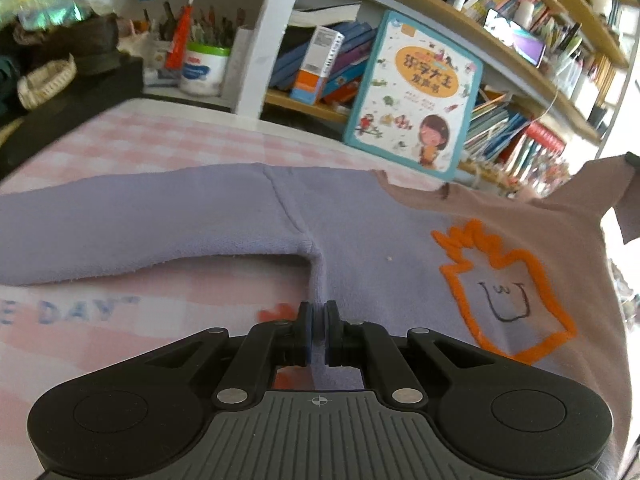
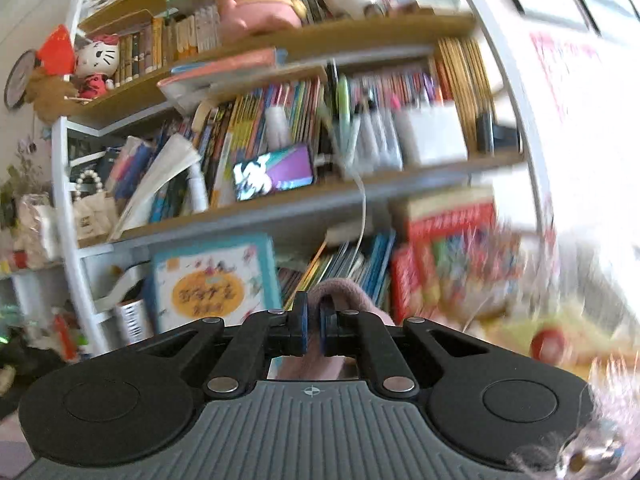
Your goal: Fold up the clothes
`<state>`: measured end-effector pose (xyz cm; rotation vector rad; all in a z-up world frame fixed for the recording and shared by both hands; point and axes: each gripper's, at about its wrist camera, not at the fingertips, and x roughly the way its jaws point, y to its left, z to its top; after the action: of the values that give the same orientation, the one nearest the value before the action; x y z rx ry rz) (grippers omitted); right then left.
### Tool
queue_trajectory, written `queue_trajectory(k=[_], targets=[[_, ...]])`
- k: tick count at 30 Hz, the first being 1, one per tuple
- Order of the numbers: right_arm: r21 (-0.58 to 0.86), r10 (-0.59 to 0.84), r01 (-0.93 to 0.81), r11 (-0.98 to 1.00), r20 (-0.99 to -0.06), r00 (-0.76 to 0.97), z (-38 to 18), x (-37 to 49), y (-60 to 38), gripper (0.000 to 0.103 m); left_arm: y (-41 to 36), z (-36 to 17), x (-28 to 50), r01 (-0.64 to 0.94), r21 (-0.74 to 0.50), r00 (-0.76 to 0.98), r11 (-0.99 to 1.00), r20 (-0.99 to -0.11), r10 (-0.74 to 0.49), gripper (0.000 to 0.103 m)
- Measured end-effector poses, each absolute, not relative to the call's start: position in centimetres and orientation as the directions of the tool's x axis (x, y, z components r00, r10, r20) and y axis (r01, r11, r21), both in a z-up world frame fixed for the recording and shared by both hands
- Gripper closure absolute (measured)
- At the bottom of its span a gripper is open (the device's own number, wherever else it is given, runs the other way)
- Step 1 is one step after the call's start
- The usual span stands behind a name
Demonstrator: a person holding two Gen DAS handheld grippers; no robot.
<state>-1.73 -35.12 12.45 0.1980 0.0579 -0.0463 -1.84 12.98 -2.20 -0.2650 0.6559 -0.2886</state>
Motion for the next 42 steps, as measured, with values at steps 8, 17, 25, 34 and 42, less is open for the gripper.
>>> queue_trajectory(k=[8,17,25,34,42], targets=[[0.134,-0.222,0.315,0.939,-0.463,0.858,4.2,2.9,-40.6,0.057,11.8,-2.0,-1.3,0.206,-0.26,0.75,0.943,-0.577,-0.323,0.091],[0.283,0.08,0.092,0.955,-0.543,0.836,1.1,-3.8,-37.4,0.05,11.5,-1.0,2.2,0.206,-0.291,0.741,0.934,-0.577,-0.344,0.046],[0.407,0.216,0.025,0.913,-0.536,0.816,-0.8,-9.4,-33.7,0.05,12.3,-1.4,5.9,0.16,-0.312,0.759,0.936,-0.567,-0.319,0.093],[0.492,0.297,-0.009,0.871,-0.512,0.806,-2.2,-10.6,-31.7,0.05,13.4,-1.7,7.3,0.099,-0.24,0.764,0.966,-0.603,-0.228,0.087],[0.535,0.357,-0.042,0.844,-0.501,0.788,-2.4,-10.5,-30.4,0.051,11.5,-1.5,-0.2,0.184,-0.144,0.782,0.972,-0.577,-0.234,0.064]])
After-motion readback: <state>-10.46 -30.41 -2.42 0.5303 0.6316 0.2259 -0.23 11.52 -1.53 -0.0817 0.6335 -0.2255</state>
